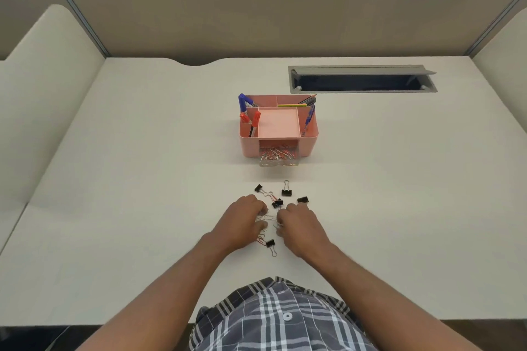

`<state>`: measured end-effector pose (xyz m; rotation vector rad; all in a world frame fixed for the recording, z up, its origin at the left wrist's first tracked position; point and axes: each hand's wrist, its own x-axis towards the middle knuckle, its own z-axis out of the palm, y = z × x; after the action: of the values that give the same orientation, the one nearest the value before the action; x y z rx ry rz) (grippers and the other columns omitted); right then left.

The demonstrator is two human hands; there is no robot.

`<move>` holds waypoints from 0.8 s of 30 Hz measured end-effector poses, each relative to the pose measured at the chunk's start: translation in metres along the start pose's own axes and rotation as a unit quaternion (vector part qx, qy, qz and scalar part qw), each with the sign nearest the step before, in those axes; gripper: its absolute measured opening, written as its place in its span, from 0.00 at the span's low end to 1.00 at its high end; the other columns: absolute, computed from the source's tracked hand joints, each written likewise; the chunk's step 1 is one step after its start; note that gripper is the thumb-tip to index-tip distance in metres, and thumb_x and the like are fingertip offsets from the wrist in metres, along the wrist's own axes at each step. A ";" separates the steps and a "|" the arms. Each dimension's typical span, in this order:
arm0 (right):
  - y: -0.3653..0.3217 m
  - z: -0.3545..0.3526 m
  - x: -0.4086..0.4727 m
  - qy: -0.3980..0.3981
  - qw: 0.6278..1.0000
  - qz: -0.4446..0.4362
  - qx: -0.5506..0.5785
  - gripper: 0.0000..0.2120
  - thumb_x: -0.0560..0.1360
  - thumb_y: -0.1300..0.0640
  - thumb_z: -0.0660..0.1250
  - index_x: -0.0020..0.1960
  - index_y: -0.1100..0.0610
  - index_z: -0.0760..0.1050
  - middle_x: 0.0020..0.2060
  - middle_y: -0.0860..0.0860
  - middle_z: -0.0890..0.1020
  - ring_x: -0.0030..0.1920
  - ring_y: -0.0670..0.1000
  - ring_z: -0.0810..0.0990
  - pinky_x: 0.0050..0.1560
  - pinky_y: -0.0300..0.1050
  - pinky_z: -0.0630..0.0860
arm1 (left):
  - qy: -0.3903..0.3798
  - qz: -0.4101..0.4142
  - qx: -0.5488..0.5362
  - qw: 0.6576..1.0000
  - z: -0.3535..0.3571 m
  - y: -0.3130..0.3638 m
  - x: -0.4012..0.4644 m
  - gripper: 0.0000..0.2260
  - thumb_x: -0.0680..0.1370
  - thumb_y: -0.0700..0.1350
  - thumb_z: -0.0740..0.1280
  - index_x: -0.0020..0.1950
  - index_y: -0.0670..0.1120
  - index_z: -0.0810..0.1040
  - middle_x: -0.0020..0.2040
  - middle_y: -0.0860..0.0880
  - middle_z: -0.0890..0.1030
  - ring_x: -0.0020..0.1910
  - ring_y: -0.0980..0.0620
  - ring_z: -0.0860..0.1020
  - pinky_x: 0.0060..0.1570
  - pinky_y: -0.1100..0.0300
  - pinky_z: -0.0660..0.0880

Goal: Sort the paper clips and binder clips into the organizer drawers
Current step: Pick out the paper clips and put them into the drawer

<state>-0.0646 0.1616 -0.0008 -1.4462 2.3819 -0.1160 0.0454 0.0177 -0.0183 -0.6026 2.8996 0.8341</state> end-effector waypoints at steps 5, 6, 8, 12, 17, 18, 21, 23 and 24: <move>0.003 0.001 0.006 0.048 0.999 -0.009 0.022 0.08 0.77 0.54 0.64 0.48 0.57 0.79 0.43 0.54 0.80 0.46 0.57 0.74 0.45 0.52 0.74 | 0.032 -0.022 -0.006 0.999 0.002 0.005 0.004 0.03 0.79 0.45 0.65 0.51 0.48 0.77 0.47 0.50 0.77 0.48 0.49 0.75 0.48 0.54 0.73; 0.004 0.001 0.006 0.055 0.998 -0.011 0.024 0.08 0.77 0.54 0.63 0.47 0.57 0.79 0.42 0.54 0.80 0.45 0.57 0.75 0.44 0.52 0.74 | 0.038 -0.026 -0.009 0.999 0.002 0.006 0.004 0.04 0.79 0.44 0.64 0.51 0.47 0.77 0.47 0.50 0.77 0.48 0.48 0.75 0.48 0.53 0.73; 0.005 -0.002 0.005 0.067 0.997 -0.011 0.033 0.09 0.77 0.56 0.62 0.42 0.58 0.77 0.39 0.55 0.80 0.43 0.58 0.75 0.41 0.51 0.72 | 0.047 -0.035 -0.022 0.998 0.002 0.006 0.003 0.05 0.80 0.43 0.62 0.52 0.47 0.77 0.47 0.49 0.78 0.48 0.48 0.76 0.48 0.52 0.74; 0.012 -0.006 0.005 0.050 0.996 0.016 0.070 0.13 0.78 0.58 0.59 0.35 0.57 0.71 0.36 0.55 0.79 0.42 0.57 0.75 0.39 0.49 0.70 | 0.049 -0.034 -0.051 0.997 0.003 0.003 -0.001 0.10 0.77 0.42 0.63 0.59 0.46 0.76 0.50 0.51 0.76 0.51 0.51 0.74 0.52 0.58 0.72; 0.022 -0.019 0.008 0.050 0.960 0.119 0.250 0.08 0.77 0.57 0.64 0.46 0.54 0.82 0.39 0.49 0.84 0.42 0.51 0.80 0.45 0.45 0.75 | 0.038 -0.030 -0.056 0.997 0.003 0.002 -0.003 0.18 0.74 0.41 0.67 0.64 0.46 0.73 0.52 0.52 0.73 0.54 0.52 0.72 0.54 0.63 0.67; 0.025 -0.024 0.008 0.057 0.945 0.148 0.287 0.07 0.76 0.56 0.65 0.46 0.52 0.83 0.38 0.47 0.84 0.41 0.49 0.80 0.44 0.44 0.76 | 0.038 -0.027 -0.051 0.998 0.004 0.002 -0.003 0.19 0.74 0.41 0.67 0.65 0.46 0.73 0.53 0.51 0.73 0.55 0.51 0.72 0.55 0.63 0.66; 0.035 -0.035 0.009 0.067 0.895 0.209 0.390 0.05 0.74 0.58 0.67 0.44 0.52 0.82 0.35 0.49 0.84 0.35 0.49 0.81 0.44 0.48 0.80 | 0.046 -0.022 -0.036 0.998 0.006 0.001 -0.002 0.20 0.76 0.41 0.66 0.68 0.45 0.71 0.55 0.48 0.74 0.56 0.49 0.72 0.54 0.64 0.64; 0.037 -0.038 0.008 0.048 0.891 0.204 0.403 0.06 0.75 0.59 0.67 0.48 0.52 0.81 0.37 0.51 0.84 0.35 0.51 0.82 0.45 0.50 0.82 | 0.051 -0.027 -0.029 0.998 0.006 0.002 -0.001 0.18 0.77 0.42 0.66 0.67 0.44 0.72 0.54 0.47 0.75 0.56 0.48 0.72 0.54 0.63 0.65; 0.035 -0.038 0.007 0.029 0.906 0.188 0.379 0.07 0.75 0.59 0.66 0.50 0.52 0.81 0.38 0.51 0.84 0.36 0.52 0.83 0.44 0.48 0.82 | 0.050 -0.029 -0.023 0.998 0.005 0.003 0.000 0.16 0.77 0.42 0.65 0.66 0.44 0.73 0.54 0.47 0.75 0.56 0.48 0.72 0.54 0.62 0.66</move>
<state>-0.1103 0.1678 0.0243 -0.6180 2.2092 -0.8797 0.0438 0.0226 -0.0215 -0.7494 2.9423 0.8919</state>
